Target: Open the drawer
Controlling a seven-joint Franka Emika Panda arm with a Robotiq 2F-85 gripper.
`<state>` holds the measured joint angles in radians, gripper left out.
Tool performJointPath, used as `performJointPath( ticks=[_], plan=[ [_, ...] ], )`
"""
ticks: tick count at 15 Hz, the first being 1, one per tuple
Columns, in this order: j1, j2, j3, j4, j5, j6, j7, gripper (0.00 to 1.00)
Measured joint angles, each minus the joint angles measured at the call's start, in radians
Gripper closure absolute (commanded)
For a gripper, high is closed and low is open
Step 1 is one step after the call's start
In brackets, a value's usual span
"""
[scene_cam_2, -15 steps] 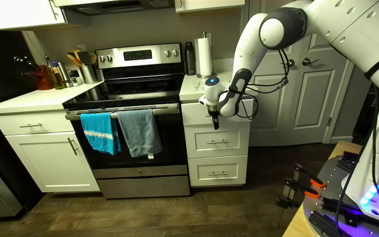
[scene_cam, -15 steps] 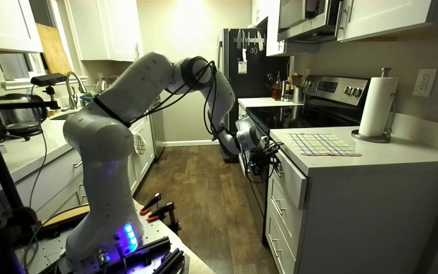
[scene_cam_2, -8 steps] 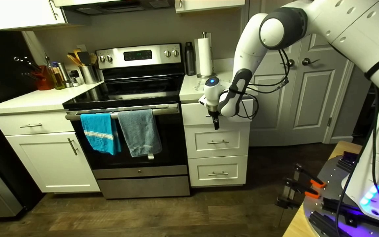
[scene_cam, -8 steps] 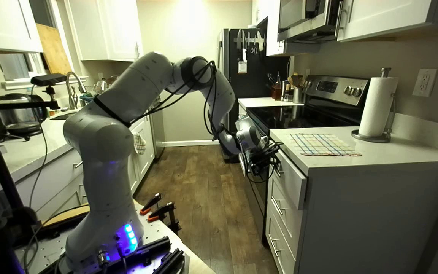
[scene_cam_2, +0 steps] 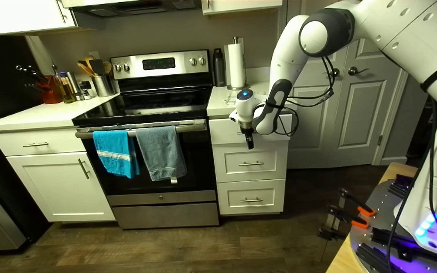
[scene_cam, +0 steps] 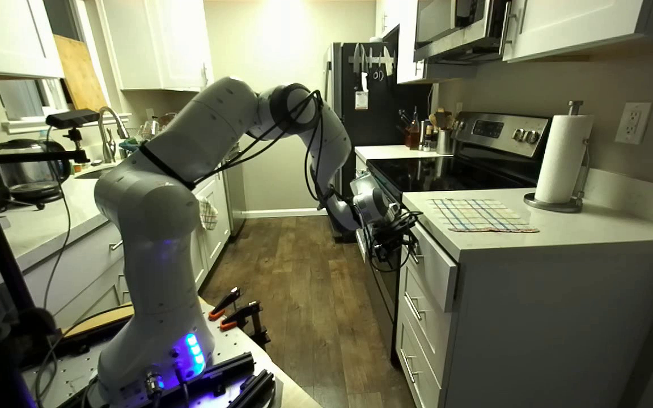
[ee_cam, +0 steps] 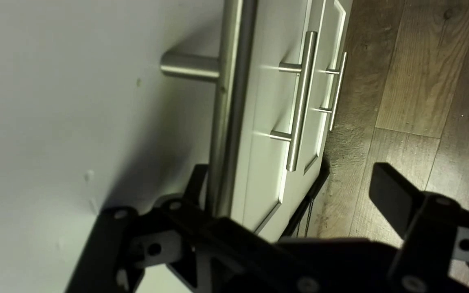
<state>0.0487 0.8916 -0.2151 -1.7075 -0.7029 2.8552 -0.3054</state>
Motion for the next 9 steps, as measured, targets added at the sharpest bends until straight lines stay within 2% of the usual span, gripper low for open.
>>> performJointPath(
  ticks=[9],
  plan=[
    [-0.001, 0.0, 0.0, -0.001, -0.009, 0.001, 0.0, 0.0]
  ],
)
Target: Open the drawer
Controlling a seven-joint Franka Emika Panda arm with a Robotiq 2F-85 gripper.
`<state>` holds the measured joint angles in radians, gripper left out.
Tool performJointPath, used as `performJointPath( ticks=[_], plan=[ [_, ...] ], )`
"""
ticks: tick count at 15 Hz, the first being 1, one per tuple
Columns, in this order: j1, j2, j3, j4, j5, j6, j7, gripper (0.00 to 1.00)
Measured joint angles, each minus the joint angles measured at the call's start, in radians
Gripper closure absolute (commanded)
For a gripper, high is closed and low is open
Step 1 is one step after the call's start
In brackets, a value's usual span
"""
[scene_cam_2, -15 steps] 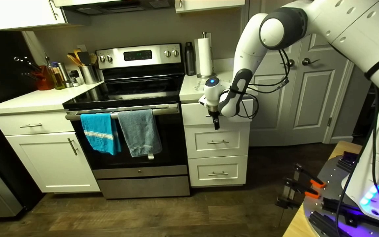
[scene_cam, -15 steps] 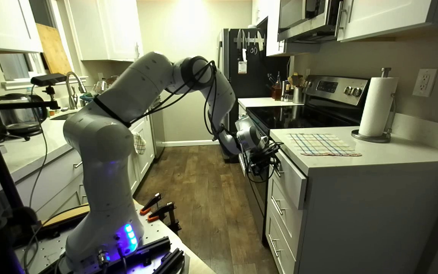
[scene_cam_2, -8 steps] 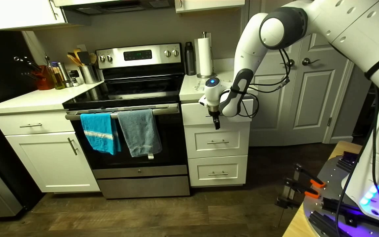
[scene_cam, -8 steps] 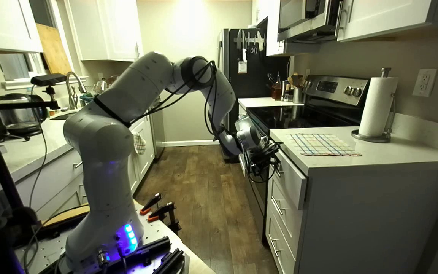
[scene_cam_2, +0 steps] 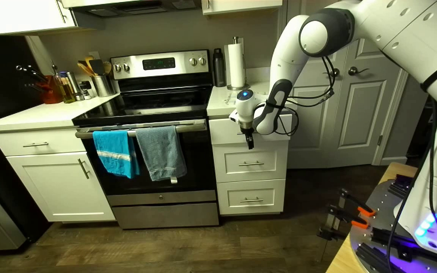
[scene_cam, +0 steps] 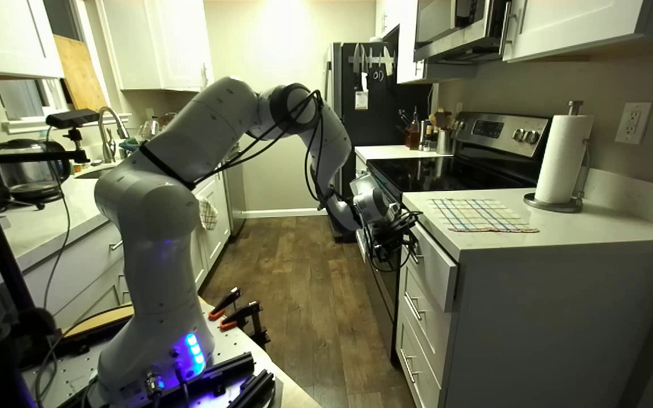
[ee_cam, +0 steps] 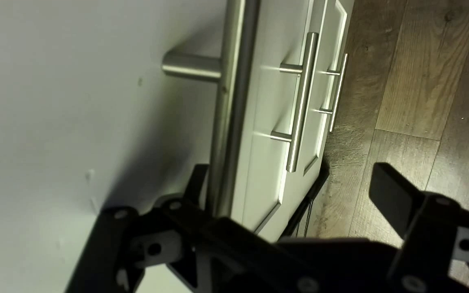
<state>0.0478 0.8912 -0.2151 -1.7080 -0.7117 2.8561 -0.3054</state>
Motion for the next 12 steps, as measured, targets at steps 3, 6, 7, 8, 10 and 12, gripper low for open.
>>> performJointPath(
  ticks=[3, 6, 7, 8, 10, 12],
  plan=[
    [-0.005, -0.001, -0.003, 0.006, 0.001, 0.0, 0.005, 0.0],
    [0.008, 0.006, -0.015, 0.014, -0.005, 0.002, 0.033, 0.0],
    [0.022, 0.008, -0.027, 0.013, -0.012, 0.003, 0.055, 0.0],
    [0.031, 0.009, -0.035, 0.01, -0.018, 0.004, 0.064, 0.0],
    [0.032, 0.009, -0.036, 0.003, -0.034, 0.013, 0.064, 0.0],
    [0.027, 0.008, -0.033, -0.002, -0.047, 0.023, 0.064, 0.0]
  ],
)
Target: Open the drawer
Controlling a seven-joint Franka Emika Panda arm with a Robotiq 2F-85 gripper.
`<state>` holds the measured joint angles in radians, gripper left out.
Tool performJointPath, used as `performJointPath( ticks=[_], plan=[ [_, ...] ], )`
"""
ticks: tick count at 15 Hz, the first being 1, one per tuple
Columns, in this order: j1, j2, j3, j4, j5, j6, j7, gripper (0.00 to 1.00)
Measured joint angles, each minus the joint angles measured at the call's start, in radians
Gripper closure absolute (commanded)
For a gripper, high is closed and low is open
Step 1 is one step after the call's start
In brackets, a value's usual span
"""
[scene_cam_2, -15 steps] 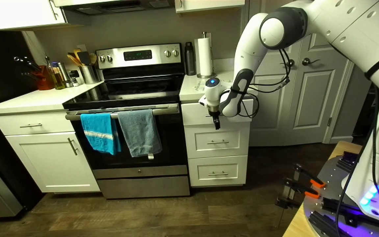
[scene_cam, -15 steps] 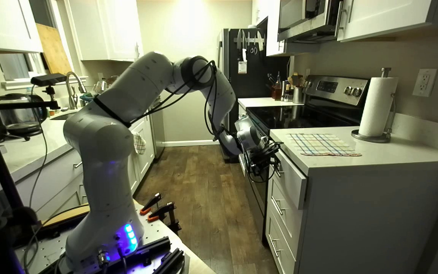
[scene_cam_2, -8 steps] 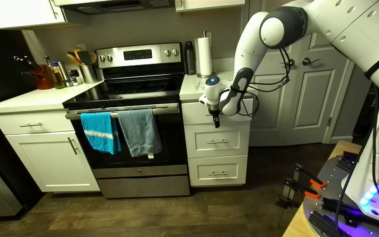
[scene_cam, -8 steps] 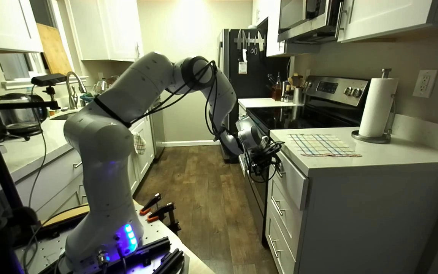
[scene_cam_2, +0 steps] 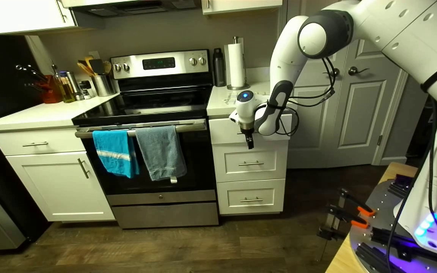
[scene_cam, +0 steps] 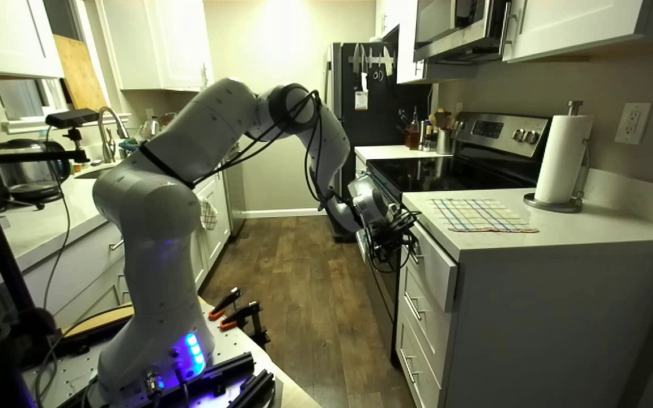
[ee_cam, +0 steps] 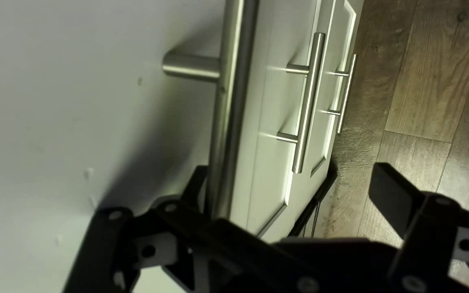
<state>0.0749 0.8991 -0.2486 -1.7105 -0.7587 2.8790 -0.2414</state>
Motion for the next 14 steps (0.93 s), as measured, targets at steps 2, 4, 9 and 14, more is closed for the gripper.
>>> performJointPath(
  ticks=[2, 4, 9, 14],
  plan=[
    [-0.006, -0.003, 0.007, -0.002, 0.0, 0.0, 0.0, 0.0],
    [-0.009, -0.006, 0.01, -0.006, -0.01, 0.0, -0.001, 0.0],
    [-0.009, -0.01, 0.006, -0.011, -0.082, 0.0, -0.001, 0.0],
    [-0.011, -0.013, 0.003, -0.014, -0.156, -0.001, -0.001, 0.0]
  ],
)
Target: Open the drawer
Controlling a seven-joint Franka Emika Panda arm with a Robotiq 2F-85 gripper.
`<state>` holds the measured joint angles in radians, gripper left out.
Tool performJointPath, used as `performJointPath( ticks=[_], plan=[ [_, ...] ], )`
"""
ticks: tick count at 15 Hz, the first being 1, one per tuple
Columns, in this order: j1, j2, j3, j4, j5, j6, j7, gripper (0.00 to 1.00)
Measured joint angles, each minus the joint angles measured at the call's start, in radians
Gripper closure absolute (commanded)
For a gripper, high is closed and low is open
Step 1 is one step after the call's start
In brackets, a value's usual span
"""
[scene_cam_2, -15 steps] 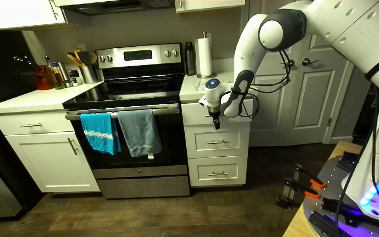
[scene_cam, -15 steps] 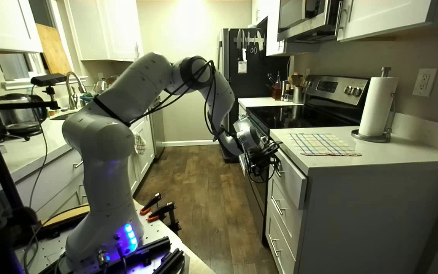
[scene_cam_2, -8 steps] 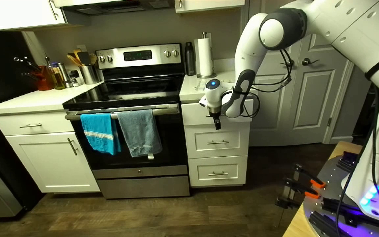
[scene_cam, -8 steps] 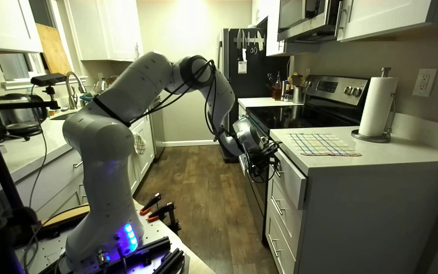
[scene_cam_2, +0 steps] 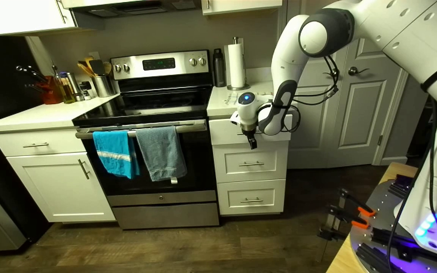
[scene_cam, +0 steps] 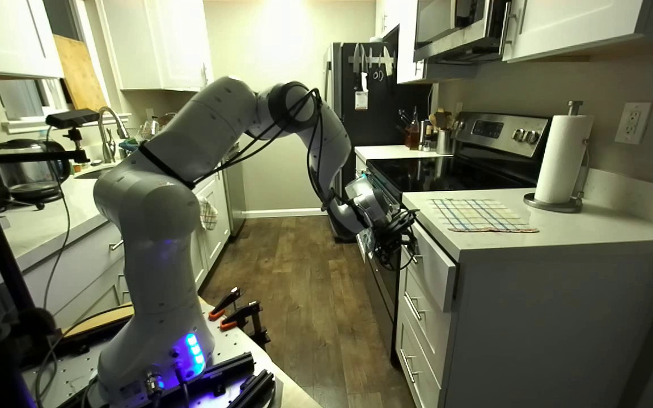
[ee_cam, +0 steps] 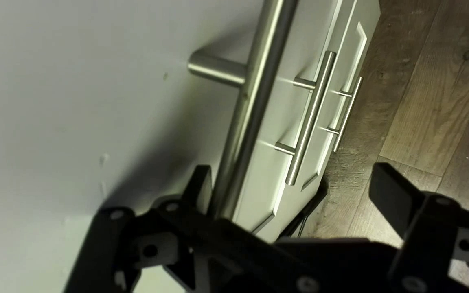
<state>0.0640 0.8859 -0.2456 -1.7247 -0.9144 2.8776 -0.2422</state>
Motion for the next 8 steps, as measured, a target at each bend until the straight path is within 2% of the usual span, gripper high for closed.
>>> performJointPath(
  ticks=[8],
  plan=[
    [0.007, -0.01, -0.01, -0.017, -0.099, 0.003, 0.0, 0.0]
  ],
)
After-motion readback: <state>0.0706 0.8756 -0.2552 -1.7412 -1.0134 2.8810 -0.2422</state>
